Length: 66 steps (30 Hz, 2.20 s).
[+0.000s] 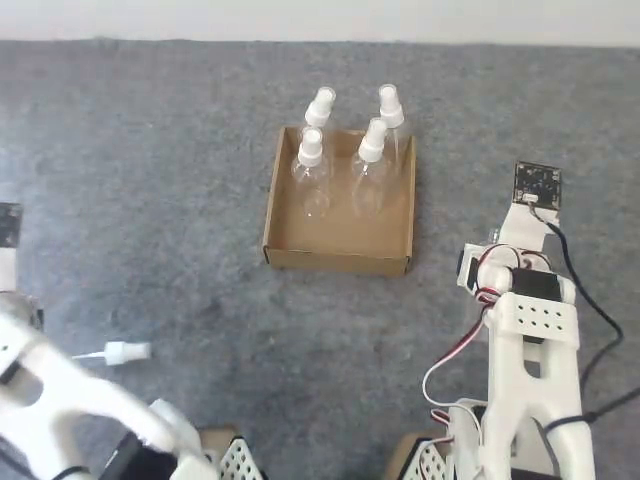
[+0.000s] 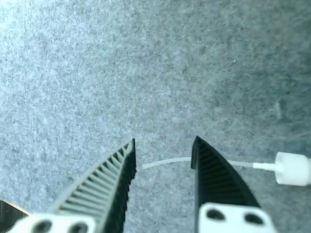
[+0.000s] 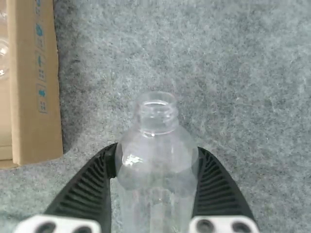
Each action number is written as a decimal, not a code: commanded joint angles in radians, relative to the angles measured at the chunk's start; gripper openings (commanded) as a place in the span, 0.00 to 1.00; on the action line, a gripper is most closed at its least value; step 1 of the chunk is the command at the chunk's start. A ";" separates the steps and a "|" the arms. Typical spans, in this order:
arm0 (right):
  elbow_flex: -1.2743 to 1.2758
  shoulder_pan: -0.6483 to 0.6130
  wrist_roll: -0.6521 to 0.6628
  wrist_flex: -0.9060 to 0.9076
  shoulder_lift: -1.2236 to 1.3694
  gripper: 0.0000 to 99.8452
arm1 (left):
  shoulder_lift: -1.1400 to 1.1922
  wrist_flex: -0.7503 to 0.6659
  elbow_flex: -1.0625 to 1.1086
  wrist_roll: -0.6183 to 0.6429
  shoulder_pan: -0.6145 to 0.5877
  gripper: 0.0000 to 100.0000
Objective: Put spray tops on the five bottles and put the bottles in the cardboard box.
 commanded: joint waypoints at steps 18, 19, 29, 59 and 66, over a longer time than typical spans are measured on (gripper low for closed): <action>-0.003 0.012 0.000 -0.019 -0.042 0.05 | -0.029 0.354 -0.308 -0.425 0.017 0.17; -0.003 0.012 0.000 -0.019 -0.042 0.05 | -0.029 0.376 -0.308 -0.454 0.018 0.17; -0.003 0.012 0.000 -0.019 -0.042 0.05 | -0.029 0.546 -0.306 -0.671 0.089 0.18; -0.003 0.013 0.000 -0.019 -0.042 0.05 | -0.029 0.310 0.140 -0.818 0.373 0.17; -0.003 0.013 0.000 -0.019 -0.042 0.05 | -0.029 0.252 0.208 -0.879 0.361 0.17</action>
